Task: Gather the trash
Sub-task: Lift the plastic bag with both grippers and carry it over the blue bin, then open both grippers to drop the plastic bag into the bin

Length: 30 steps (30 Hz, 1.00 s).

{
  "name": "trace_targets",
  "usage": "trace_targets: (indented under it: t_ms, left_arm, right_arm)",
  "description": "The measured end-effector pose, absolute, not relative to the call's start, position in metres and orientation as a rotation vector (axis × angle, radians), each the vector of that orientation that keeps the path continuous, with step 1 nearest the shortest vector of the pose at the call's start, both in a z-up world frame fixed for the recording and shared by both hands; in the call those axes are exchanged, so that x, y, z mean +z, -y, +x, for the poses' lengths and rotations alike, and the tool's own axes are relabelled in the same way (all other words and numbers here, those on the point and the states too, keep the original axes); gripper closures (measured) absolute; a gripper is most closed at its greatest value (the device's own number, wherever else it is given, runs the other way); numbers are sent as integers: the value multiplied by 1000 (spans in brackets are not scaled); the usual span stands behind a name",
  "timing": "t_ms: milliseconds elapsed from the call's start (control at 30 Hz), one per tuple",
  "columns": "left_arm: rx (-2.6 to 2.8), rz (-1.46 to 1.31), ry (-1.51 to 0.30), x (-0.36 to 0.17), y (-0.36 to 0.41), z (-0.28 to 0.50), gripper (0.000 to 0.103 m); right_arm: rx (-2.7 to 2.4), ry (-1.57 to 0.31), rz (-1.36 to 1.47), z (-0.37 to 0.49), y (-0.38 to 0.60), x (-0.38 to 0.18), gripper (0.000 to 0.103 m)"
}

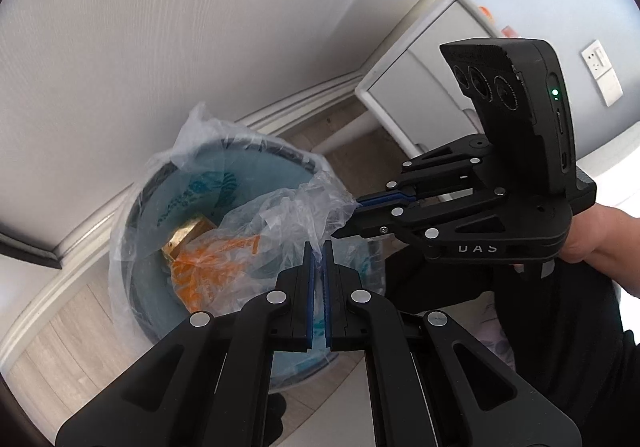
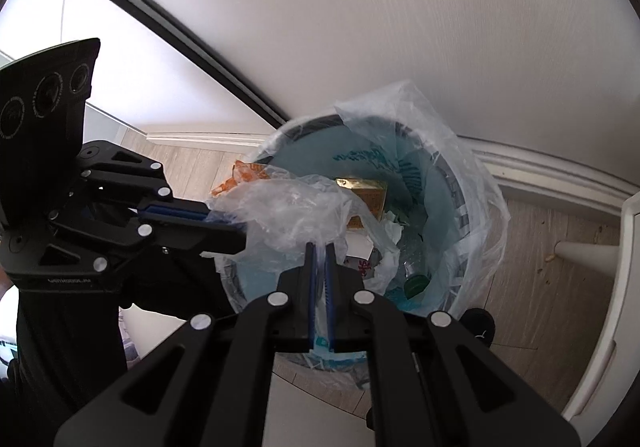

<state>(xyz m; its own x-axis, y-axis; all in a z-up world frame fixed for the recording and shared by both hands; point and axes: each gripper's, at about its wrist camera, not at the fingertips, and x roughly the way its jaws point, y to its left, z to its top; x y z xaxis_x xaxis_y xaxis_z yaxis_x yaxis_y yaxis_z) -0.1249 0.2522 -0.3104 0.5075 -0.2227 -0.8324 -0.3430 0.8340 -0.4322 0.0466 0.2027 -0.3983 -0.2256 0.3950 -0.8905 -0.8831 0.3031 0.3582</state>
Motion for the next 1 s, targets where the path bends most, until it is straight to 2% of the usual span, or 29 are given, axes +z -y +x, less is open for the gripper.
trace_targets:
  t_ms: [267, 567, 600, 667, 700, 733, 767, 800, 833, 900, 967, 1000]
  left_arm:
    - [77, -649, -1097, -333, -262, -132, 101]
    - [74, -616, -1122, -331, -261, -138, 100]
    - [74, -610, -1126, -331, -261, -139, 97]
    - [85, -596, -1133, -329, -259, -142, 83]
    - [90, -600, -1134, -328, -259, -144, 70]
    - [95, -597, -1134, -326, -259, -145, 62]
    - [102, -587, -1134, -324, -259, -147, 56]
    - [107, -579, -1134, -323, -258, -148, 53]
    - [115, -570, -1135, -321, -258, -149, 45]
    - [126, -551, -1129, -317, -258, -152, 38]
    - [139, -533, -1122, -310, -256, -154, 21]
    - [143, -522, -1114, -306, -255, -155, 16]
  right_arm:
    - [1268, -1349, -537, 47, -206, -408, 97]
    - [1228, -1338, -577, 54, -209, -408, 97]
    - [1221, -1320, -595, 54, -210, -406, 97]
    - [1215, -1309, -605, 55, -211, -403, 96]
    - [1211, -1294, -610, 55, -211, -400, 96]
    - [1207, -1279, -616, 56, -211, -398, 88]
    - [1202, -1263, -617, 56, -211, -395, 60]
    - [1195, -1252, -610, 57, -210, -391, 42]
    - [1189, -1234, -599, 58, -208, -386, 14]
    - [1181, -1191, -582, 59, -205, -376, 11]
    - [1171, -1164, -572, 61, -202, -368, 9]
    - [1171, -1141, -565, 61, -199, -361, 8]
